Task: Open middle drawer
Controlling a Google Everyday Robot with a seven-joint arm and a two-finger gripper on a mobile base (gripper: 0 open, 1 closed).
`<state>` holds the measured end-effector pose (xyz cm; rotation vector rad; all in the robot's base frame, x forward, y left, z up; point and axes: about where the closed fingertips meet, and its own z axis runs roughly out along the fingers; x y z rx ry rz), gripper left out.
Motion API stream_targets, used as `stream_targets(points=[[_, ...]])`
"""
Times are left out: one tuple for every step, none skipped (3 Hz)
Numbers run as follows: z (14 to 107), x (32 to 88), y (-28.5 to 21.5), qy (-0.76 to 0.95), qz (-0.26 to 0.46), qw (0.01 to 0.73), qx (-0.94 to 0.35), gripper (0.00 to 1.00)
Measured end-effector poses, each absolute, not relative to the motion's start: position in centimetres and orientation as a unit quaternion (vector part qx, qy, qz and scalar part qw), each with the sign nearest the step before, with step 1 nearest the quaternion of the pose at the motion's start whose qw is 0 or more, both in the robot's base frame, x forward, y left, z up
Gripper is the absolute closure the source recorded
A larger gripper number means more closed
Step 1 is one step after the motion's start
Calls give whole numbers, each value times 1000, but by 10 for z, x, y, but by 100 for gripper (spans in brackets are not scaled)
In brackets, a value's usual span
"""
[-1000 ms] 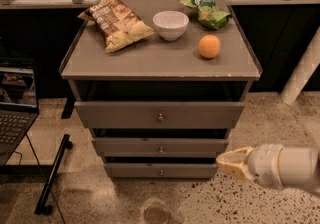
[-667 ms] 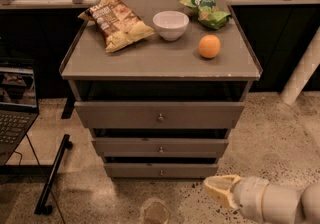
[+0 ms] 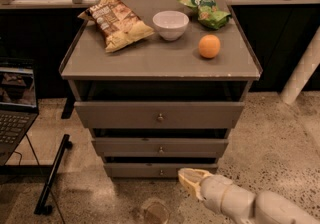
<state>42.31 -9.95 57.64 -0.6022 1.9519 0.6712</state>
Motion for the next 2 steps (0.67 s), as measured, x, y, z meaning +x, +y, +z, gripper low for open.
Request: stream_targets(points=[[543,430,-101,812,275,470,-210,100],[543,430,-101,812,275,470,-210,100]])
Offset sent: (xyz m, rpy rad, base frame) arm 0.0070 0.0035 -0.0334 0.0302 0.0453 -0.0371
